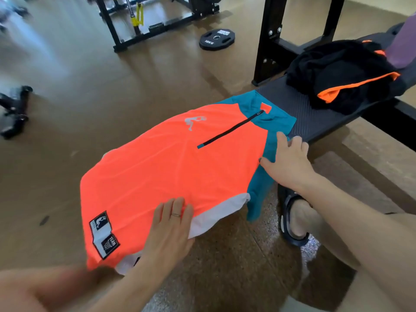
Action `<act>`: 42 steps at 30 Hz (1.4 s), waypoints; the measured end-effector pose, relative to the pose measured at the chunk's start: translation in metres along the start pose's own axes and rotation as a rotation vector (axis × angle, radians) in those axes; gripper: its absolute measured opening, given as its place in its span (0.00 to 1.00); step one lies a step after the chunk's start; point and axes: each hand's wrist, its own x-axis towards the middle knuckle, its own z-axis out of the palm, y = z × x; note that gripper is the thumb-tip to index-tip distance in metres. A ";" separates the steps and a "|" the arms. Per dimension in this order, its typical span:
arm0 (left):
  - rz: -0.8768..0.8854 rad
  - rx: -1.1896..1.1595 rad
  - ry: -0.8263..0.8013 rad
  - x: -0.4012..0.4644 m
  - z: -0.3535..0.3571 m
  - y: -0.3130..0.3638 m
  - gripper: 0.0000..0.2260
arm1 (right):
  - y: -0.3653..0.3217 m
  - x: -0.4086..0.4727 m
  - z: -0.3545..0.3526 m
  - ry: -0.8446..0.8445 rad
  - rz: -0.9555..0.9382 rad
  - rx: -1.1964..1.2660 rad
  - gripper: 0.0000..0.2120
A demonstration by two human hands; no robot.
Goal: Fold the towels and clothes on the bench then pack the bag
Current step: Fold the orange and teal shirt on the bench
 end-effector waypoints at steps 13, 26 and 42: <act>0.102 0.064 0.099 -0.024 -0.004 0.002 0.22 | 0.033 0.007 0.021 -0.133 0.399 0.967 0.20; -0.040 0.026 0.043 -0.093 -0.017 -0.043 0.32 | 0.028 -0.004 0.012 0.018 0.315 0.726 0.12; 0.163 -0.039 -0.133 -0.088 -0.011 -0.024 0.20 | 0.030 -0.031 0.014 -0.125 0.434 0.567 0.25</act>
